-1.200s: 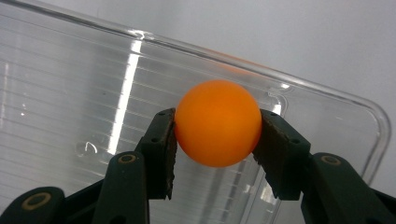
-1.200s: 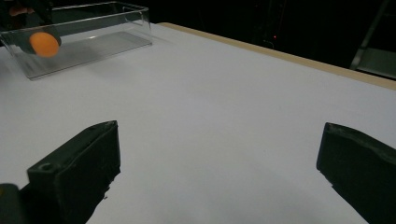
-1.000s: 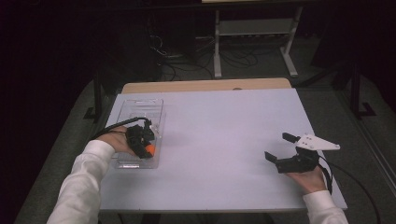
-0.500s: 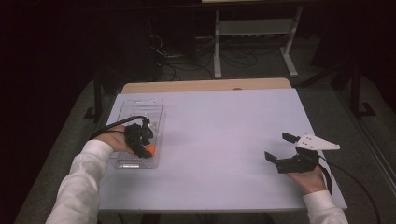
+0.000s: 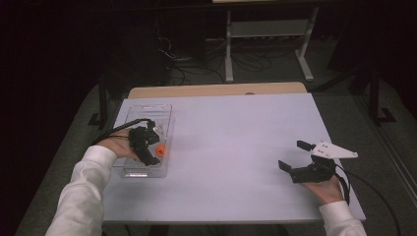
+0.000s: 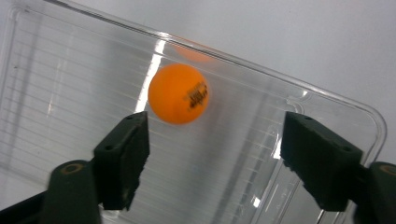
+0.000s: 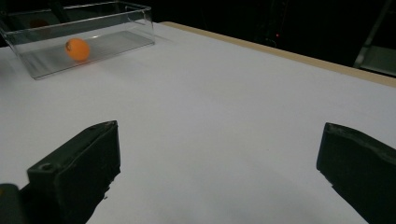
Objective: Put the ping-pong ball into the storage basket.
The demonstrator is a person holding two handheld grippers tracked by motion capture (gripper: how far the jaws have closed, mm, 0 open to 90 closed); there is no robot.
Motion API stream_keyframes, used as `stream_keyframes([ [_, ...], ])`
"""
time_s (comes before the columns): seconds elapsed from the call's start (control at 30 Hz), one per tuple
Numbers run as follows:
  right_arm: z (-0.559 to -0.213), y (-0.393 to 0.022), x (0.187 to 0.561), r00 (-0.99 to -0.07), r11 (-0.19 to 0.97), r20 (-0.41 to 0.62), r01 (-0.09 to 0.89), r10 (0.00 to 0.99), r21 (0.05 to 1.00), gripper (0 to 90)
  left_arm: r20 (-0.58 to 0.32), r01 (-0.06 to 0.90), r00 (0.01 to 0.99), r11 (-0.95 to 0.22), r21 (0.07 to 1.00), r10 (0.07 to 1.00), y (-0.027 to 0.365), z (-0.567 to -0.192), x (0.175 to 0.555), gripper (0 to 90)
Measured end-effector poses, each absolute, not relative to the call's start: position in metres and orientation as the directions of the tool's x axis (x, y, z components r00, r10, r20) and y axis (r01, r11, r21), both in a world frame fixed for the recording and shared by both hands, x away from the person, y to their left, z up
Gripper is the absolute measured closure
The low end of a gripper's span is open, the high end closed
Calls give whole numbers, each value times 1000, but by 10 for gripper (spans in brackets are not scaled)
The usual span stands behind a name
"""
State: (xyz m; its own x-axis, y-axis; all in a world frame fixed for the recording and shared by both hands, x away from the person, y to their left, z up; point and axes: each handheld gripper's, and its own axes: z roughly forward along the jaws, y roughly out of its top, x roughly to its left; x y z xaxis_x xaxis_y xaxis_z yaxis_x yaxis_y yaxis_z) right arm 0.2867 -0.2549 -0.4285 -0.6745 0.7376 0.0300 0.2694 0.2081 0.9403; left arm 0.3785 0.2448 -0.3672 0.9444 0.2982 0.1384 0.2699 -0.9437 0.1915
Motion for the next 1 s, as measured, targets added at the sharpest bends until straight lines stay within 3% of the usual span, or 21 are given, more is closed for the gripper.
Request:
stream_keyframes([
  [0.67, -427, -255, 285, -678, 200, 34, 264, 734, 943, 0, 159, 310, 925, -926, 214, 346, 242, -342, 375, 2],
  [1.0, -426, -253, 284, -681, 202, 31, 261, 732, 944, 0, 182, 288, 921, -918, 273, 344, 245, -328, 363, 0],
])
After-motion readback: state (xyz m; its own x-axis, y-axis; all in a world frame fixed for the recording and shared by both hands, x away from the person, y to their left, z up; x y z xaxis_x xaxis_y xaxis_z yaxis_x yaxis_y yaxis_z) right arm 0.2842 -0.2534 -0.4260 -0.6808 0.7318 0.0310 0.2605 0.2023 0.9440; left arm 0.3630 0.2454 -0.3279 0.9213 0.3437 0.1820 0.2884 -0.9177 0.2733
